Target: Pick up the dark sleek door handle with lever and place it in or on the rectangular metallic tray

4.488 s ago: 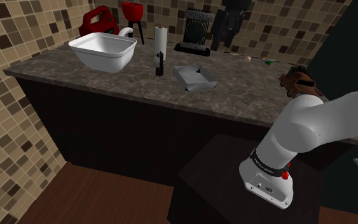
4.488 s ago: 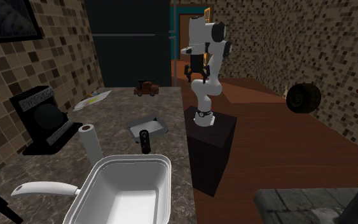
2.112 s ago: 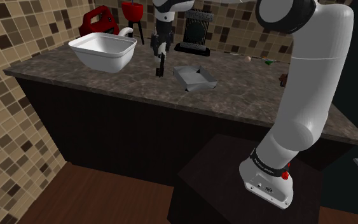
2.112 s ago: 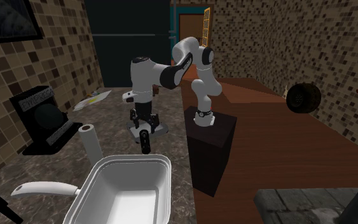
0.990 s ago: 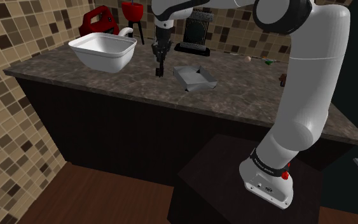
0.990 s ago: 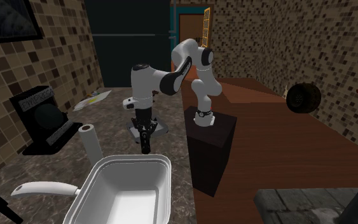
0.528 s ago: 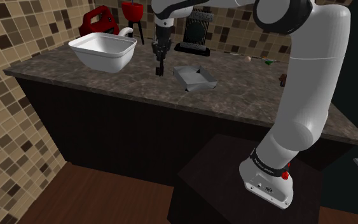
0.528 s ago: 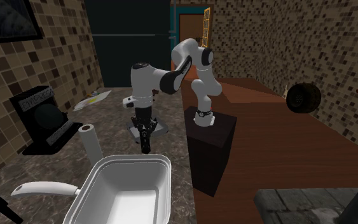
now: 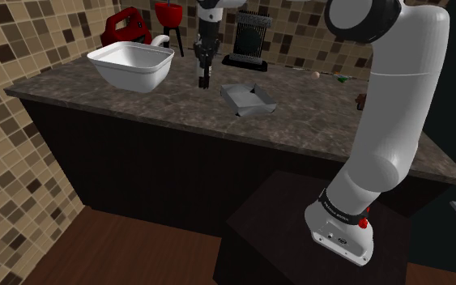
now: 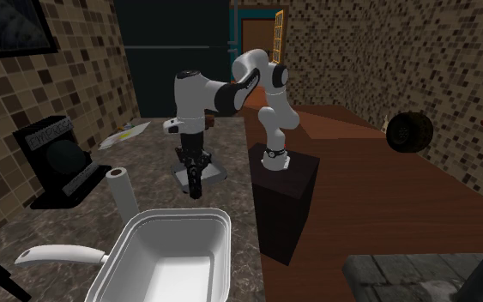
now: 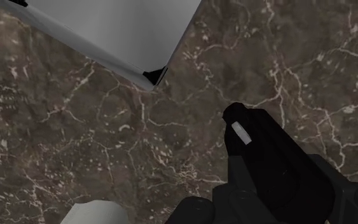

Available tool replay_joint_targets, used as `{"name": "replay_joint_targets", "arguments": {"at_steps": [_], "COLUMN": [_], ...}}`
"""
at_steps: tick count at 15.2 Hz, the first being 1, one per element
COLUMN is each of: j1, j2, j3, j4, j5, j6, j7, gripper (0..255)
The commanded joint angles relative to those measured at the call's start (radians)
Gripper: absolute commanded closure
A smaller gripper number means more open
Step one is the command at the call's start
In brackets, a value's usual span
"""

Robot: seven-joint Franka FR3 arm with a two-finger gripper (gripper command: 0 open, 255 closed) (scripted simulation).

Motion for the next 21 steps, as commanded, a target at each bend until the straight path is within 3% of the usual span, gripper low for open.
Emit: {"name": "replay_joint_targets", "arguments": {"at_steps": [1,13,21], "j1": [0.0,0.001,-0.079], "j2": [0.001,0.02,-0.239], "j3": [0.0,0.0,-0.043], "j4": [0.03,0.217,-0.091], "j5": [0.0,0.0,0.015], "j6": [-0.03,-0.197,-0.146], "j7": [0.0,-0.002,-0.126], "gripper": [255,255,255]}}
